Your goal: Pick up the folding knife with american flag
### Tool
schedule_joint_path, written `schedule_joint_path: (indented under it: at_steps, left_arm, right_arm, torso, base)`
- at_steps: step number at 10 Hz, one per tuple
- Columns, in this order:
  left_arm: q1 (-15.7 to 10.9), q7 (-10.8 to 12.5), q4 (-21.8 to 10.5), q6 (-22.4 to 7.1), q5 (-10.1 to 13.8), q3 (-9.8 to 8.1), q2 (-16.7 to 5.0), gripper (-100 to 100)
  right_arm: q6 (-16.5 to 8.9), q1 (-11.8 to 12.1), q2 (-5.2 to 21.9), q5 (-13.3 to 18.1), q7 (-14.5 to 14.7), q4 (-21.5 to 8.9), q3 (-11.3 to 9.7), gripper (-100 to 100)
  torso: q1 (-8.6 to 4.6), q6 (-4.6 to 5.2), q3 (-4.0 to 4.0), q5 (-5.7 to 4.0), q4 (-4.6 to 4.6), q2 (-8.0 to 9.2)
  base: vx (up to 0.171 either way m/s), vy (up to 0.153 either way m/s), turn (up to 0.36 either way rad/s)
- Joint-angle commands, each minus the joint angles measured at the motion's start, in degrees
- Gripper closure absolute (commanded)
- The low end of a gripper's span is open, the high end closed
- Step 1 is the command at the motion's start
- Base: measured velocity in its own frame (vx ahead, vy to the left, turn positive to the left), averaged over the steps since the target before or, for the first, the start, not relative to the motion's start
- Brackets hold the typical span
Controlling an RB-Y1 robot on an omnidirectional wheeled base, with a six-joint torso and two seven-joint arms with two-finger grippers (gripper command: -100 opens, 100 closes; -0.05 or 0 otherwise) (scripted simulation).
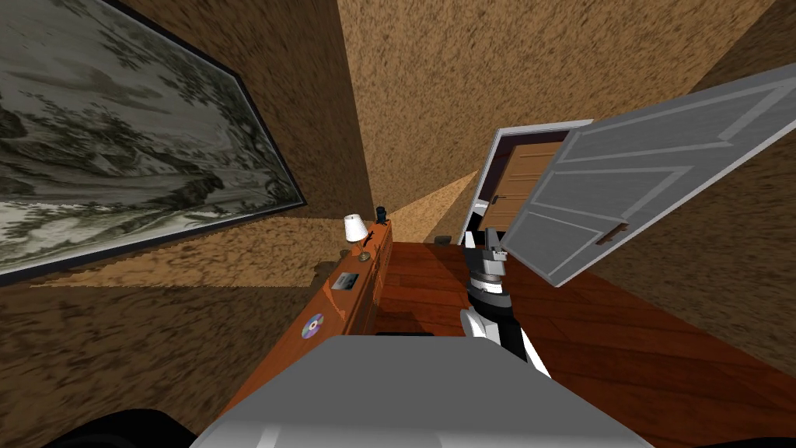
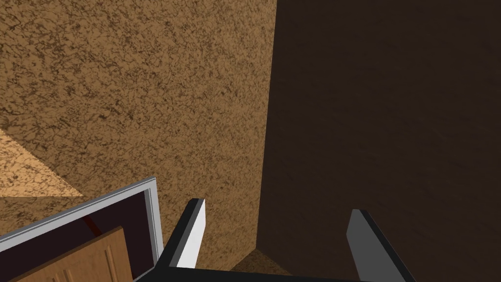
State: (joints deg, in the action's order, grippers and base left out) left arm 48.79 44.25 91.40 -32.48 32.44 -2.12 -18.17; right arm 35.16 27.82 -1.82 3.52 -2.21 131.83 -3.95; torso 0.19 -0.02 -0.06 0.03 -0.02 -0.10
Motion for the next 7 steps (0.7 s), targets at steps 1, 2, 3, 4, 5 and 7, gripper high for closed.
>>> schedule_joint_path:
  at_steps: [1, 2, 3, 4, 5, 7]
  left_arm:
    - [0.4, 2.7, -1.1, -2.1, 0.2, 0.50, -0.6, -100]
    - [0.4, 3.9, -2.3, -2.8, 0.7, 0.86, -1.2, -100]
    - [0.5, 5.0, -3.4, -3.5, 1.2, 1.18, -1.8, -100]
    - [0.5, 6.1, -4.4, -4.2, 1.6, 1.47, -2.3, -100]
    - [0.6, 7.0, -5.2, -4.8, 2.0, 1.71, -2.8, -100]
    - [0.8, 8.9, -7.1, -6.1, 2.8, 2.18, -3.9, -100]
  right_arm:
    - [0.0, 0.0, 0.0, 0.0, 0.0, 0.0, 0.0, 0]
    - [0.0, 0.0, 0.0, 0.0, 0.0, 0.0, 0.0, 0]
    - [0.0, 0.0, 0.0, 0.0, 0.0, 0.0, 0.0, 0]
    - [0.0, 0.0, 0.0, 0.0, 0.0, 0.0, 0.0, 0]
    - [0.0, 0.0, 0.0, 0.0, 0.0, 0.0, 0.0, 0]
    - [0.0, 0.0, 0.0, 0.0, 0.0, 0.0, 0.0, 0]
  torso:
    - [0.00, 0.00, 0.00, 0.00, 0.00, 0.00]
    - [0.00, 0.00, 0.00, 0.00, 0.00, 0.01]
    - [-0.03, -0.01, 0.02, -0.01, 0.00, 0.03]
    - [-0.06, -0.01, 0.02, -0.02, 0.01, 0.05]
    - [-0.09, -0.01, 0.01, -0.02, 0.01, 0.02]
    - [-0.14, -0.02, 0.01, -0.03, 0.00, 0.02]
  base:
    - [0.023, 0.071, -0.128]
    - [0.015, 0.063, -0.120]
    - [0.013, 0.054, -0.115]
    - [0.019, 0.048, -0.101]
    - [0.017, 0.041, -0.110]
    - [0.019, 0.039, -0.089]
